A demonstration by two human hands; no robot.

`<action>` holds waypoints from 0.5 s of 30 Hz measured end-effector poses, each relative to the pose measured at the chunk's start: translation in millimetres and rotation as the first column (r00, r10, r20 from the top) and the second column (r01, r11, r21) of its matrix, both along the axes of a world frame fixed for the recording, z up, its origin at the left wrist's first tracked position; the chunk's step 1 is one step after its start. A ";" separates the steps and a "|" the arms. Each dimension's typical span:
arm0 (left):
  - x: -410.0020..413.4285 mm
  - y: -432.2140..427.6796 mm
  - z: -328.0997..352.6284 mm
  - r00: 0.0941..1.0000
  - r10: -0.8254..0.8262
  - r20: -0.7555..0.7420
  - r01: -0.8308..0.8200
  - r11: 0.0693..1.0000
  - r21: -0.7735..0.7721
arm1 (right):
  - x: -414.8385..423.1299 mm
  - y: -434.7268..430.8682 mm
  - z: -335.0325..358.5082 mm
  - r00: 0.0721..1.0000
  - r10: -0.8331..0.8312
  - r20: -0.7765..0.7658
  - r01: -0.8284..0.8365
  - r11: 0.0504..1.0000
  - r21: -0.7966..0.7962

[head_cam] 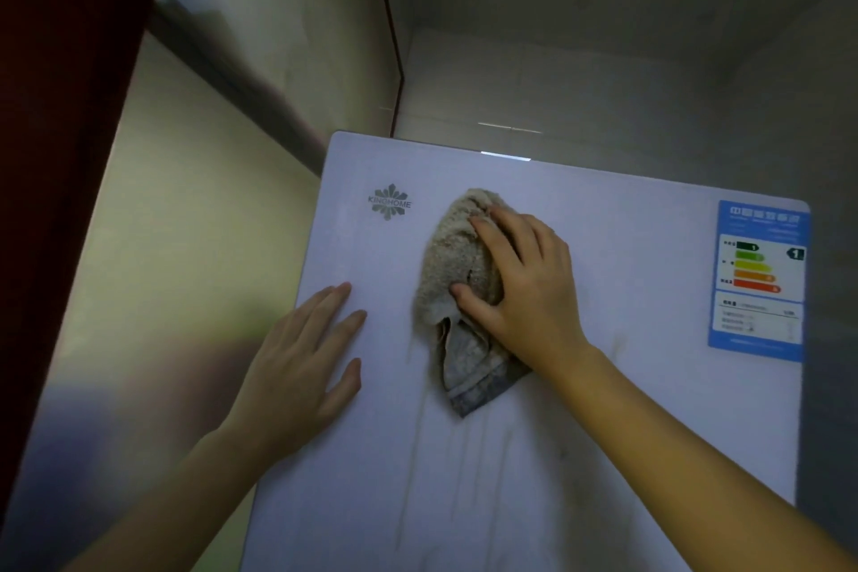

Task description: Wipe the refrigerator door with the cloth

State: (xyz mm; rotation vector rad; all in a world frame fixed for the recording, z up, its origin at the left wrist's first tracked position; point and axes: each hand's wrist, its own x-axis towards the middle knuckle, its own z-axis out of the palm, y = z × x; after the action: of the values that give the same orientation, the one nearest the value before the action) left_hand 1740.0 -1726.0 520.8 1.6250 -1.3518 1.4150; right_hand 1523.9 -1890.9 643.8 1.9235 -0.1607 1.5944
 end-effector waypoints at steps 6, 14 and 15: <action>-0.1 -1.3 -0.5 1.000 -0.007 0.006 0.008 1.000 -0.016 | 8.5 3.4 -9.7 0.995 0.032 0.095 -0.034 0.999 0.021; 1.2 -5.9 -4.8 1.000 -0.013 0.012 0.014 0.999 -0.042 | 7.0 6.7 -78.1 0.957 0.026 0.288 -0.097 0.967 0.235; 2.0 -7.3 -5.4 1.000 -0.015 0.009 0.016 0.999 -0.049 | 6.9 6.3 -74.4 0.959 0.025 0.281 -0.093 0.968 0.231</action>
State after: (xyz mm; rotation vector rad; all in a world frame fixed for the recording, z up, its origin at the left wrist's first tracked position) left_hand 1742.0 -1733.3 515.4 1.5756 -1.3217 1.4366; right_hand 1530.8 -1884.7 569.5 1.8873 -0.4367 1.9578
